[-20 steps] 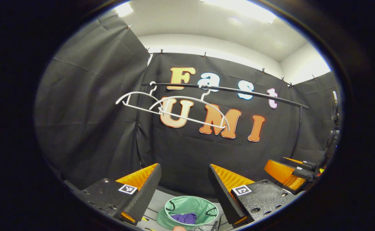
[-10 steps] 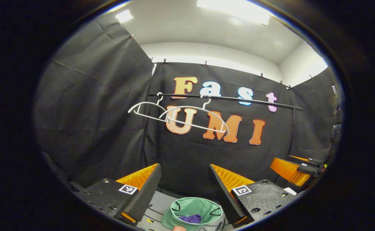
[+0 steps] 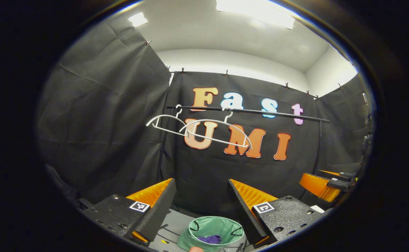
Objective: Grasp the clothes on the hanger with both hands and then place them into the laundry hamper below.
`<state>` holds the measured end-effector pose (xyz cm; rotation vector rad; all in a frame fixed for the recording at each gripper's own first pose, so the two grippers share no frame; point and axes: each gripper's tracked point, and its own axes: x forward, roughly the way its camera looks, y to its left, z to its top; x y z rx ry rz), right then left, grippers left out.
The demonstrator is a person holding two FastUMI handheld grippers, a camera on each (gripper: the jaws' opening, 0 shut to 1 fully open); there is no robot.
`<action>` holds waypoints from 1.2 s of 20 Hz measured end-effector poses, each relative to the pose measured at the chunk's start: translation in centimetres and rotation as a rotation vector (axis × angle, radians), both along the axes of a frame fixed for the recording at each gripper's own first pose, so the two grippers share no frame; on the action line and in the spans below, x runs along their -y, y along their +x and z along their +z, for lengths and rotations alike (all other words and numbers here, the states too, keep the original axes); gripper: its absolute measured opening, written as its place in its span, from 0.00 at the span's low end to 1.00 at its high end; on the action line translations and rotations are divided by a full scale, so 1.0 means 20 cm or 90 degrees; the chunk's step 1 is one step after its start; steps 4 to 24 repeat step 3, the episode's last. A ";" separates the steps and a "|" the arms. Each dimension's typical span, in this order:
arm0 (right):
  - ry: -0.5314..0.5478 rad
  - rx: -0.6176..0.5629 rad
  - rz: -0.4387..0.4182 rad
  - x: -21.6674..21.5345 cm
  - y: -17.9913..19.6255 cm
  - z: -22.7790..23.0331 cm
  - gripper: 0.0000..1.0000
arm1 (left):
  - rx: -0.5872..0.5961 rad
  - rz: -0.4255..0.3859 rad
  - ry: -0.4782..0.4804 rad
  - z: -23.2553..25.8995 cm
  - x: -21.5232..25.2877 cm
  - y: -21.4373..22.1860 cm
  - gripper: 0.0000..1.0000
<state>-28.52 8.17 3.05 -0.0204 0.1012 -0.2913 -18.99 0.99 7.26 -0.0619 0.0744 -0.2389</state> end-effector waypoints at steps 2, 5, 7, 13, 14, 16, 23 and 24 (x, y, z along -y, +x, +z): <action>0.004 0.001 -0.004 0.01 -0.01 0.00 0.96 | 0.002 -0.001 0.001 0.01 0.00 0.00 0.87; 0.004 0.001 -0.006 0.02 -0.01 0.00 0.96 | 0.003 -0.002 -0.002 0.01 0.00 0.00 0.87; 0.004 0.001 -0.006 0.02 -0.01 0.00 0.96 | 0.003 -0.002 -0.002 0.01 0.00 0.00 0.87; 0.004 0.001 -0.006 0.02 -0.01 0.00 0.96 | 0.003 -0.002 -0.002 0.01 0.00 0.00 0.87; 0.004 0.001 -0.006 0.02 -0.01 0.00 0.96 | 0.003 -0.002 -0.002 0.01 0.00 0.00 0.87; 0.004 0.001 -0.006 0.02 -0.01 0.00 0.96 | 0.003 -0.002 -0.002 0.01 0.00 0.00 0.87; 0.004 0.001 -0.006 0.02 -0.01 0.00 0.96 | 0.003 -0.002 -0.002 0.01 0.00 0.00 0.87; 0.004 0.001 -0.006 0.02 -0.01 0.00 0.96 | 0.003 -0.002 -0.002 0.01 0.00 0.00 0.87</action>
